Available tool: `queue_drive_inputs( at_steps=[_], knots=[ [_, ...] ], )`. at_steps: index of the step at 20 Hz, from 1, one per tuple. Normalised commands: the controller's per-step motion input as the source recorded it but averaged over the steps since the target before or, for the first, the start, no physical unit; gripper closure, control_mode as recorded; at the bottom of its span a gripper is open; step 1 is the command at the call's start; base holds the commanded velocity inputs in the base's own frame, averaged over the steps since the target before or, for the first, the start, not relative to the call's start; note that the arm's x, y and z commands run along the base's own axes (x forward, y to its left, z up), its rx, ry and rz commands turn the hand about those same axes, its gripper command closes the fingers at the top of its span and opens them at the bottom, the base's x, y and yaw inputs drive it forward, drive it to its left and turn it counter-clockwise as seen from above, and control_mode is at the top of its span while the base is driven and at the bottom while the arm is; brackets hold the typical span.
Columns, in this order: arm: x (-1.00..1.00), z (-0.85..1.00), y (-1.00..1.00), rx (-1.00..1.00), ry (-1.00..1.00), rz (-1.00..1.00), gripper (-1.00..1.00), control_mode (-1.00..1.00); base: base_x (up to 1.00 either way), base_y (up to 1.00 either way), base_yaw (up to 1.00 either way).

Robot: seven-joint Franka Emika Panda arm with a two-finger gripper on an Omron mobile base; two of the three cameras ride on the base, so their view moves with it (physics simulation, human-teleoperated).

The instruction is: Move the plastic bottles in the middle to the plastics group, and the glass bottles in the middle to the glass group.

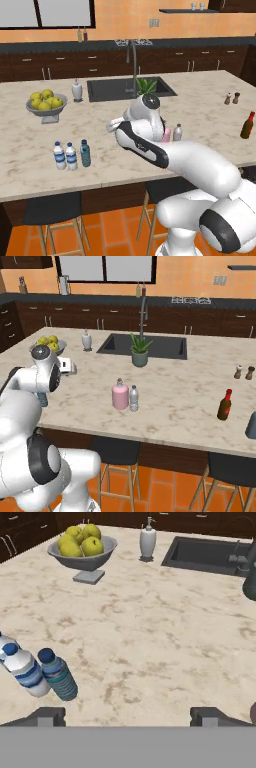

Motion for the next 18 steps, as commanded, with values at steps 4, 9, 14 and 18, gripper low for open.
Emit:
queue_drive_inputs(
  at_steps=[4, 9, 14, 18],
  knots=[
    [-0.37, 0.29, -0.91, 0.00, 0.00, -0.12, -1.00, -1.00, 0.00, 0.00, 0.00],
    [-0.24, 0.21, -0.84, 0.00, 0.00, -0.16, -1.00, -1.00, 0.00, 0.00, 0.00],
    [0.21, 0.18, -0.66, 0.00, 0.13, -0.29, -1.00, -1.00, 0.00, 0.00, 0.00],
    [0.06, 0.17, -0.72, 0.01, 0.10, -0.24, -1.00, -1.00, 0.00, 0.00, 0.00]
  ],
)
